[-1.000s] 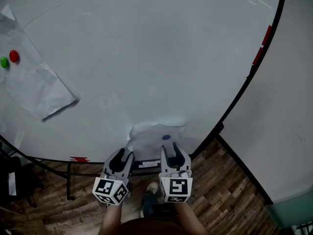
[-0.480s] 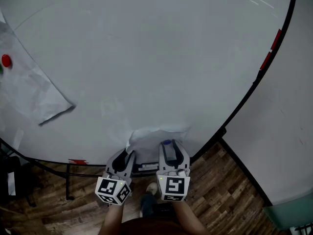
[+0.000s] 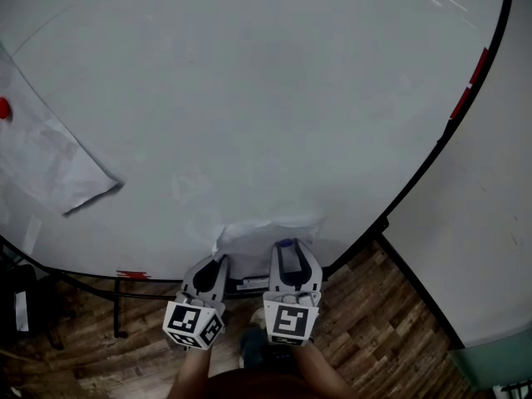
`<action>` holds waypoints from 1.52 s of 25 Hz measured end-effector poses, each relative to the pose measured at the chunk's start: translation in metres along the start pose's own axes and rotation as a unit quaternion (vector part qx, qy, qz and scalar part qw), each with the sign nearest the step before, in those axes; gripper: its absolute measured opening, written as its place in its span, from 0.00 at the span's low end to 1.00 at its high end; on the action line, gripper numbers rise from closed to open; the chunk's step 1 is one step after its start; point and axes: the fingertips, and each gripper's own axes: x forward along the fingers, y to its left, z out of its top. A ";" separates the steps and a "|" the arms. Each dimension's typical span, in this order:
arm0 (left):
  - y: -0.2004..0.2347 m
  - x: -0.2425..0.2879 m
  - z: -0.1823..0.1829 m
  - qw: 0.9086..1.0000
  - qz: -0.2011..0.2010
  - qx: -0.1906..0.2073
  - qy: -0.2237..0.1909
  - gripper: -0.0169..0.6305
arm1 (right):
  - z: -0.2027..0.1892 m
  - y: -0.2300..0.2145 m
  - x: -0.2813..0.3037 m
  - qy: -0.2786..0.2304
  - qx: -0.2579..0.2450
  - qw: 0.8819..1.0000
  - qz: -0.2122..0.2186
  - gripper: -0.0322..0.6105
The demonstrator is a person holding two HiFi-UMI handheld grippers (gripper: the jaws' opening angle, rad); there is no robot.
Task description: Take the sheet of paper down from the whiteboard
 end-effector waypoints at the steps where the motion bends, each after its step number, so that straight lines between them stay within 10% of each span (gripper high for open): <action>1: -0.001 0.000 0.000 1.000 -0.003 0.000 0.000 0.08 | 0.001 0.000 0.000 -0.001 -0.001 1.000 0.000 0.27; 38: 0.007 -0.022 0.009 0.995 -0.004 -0.097 -0.022 0.06 | -0.001 0.002 -0.017 -0.002 0.005 0.999 0.031 0.26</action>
